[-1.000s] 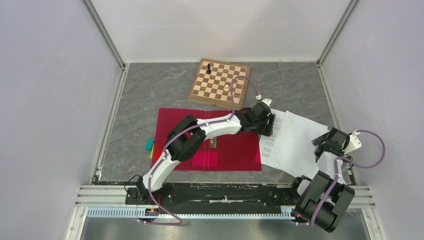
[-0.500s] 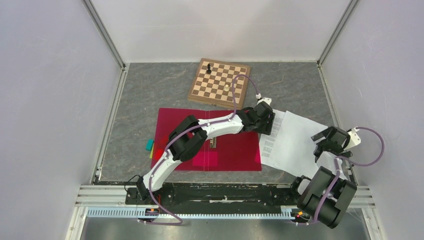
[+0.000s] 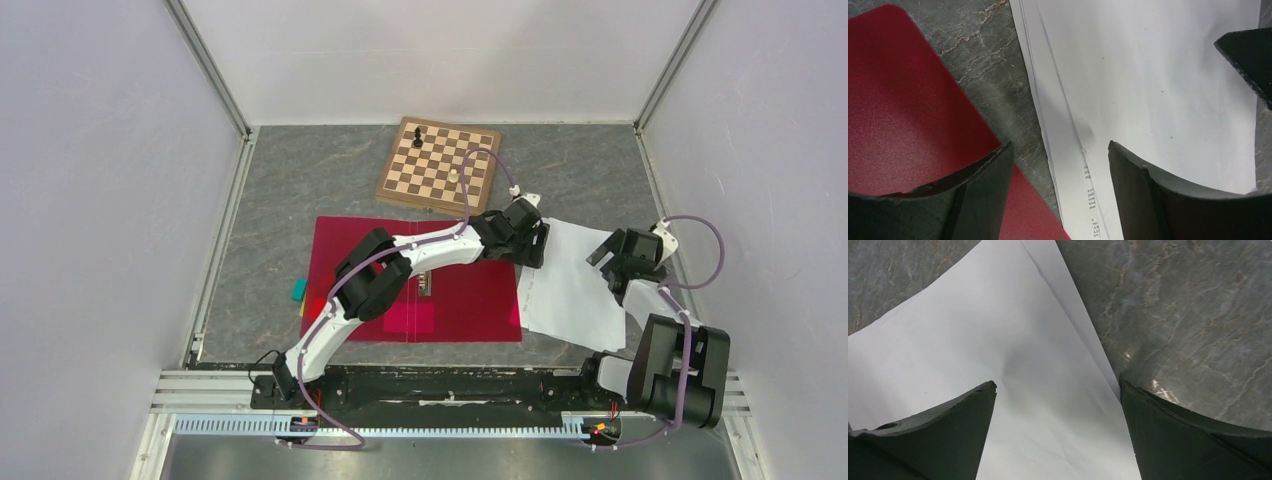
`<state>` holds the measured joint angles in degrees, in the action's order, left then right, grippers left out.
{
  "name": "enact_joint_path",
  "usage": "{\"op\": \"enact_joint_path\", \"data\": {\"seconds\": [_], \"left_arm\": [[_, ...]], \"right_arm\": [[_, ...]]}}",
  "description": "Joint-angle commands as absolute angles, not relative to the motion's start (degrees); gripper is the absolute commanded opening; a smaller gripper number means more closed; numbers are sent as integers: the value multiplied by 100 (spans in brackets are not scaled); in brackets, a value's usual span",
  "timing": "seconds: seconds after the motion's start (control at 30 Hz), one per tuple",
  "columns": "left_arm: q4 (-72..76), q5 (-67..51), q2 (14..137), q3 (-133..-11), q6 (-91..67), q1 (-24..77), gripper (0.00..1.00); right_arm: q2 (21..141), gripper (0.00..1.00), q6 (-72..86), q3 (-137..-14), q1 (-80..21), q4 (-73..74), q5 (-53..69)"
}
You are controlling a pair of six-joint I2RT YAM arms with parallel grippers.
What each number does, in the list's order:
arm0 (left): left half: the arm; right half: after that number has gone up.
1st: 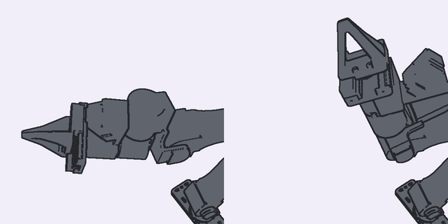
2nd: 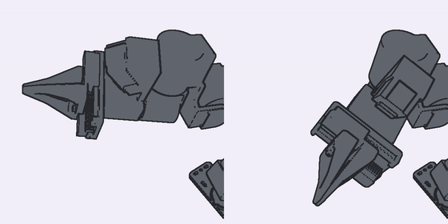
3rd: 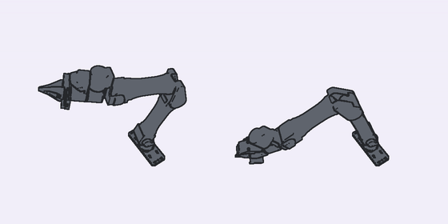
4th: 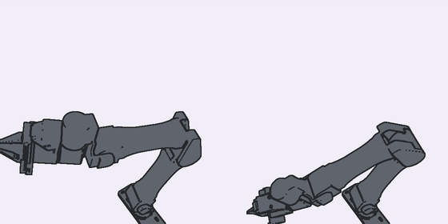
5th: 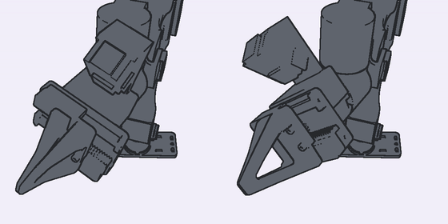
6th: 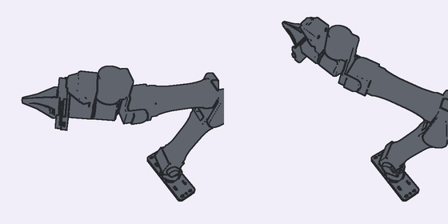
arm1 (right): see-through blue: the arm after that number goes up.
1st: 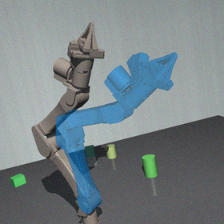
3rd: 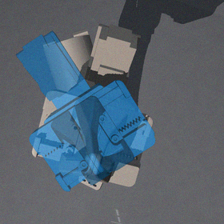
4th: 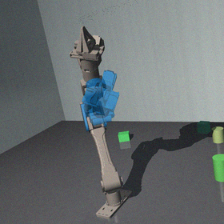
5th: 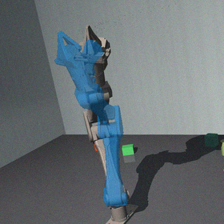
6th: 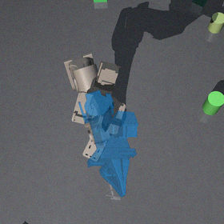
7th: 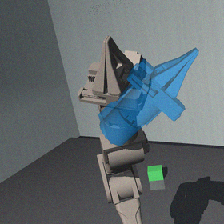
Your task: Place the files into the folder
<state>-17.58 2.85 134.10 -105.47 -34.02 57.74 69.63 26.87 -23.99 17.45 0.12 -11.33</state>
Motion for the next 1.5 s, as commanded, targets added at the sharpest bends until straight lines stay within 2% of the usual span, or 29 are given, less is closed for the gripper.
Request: {"op": "enact_joint_path", "data": {"seconds": [0.0, 0.57, 0.93, 1.47], "left_arm": [[-2091, 26, 13325, -10584, -3558, 5722, 77], [-2392, -248, 13971, -11333, -3704, 5848, 75], [-3293, -101, 14620, -12150, -3882, 5890, 72], [-3091, -1090, 14753, -12541, -4234, 5877, 67]], "right_arm": [[7252, 98, 2775, -2612, 1537, 393, -966], [7580, 98, 2651, -2896, 1319, 466, -950], [7824, 98, 2487, -3070, 1315, 380, -503], [8326, 98, 2341, -3375, 1313, 326, 212]]}}
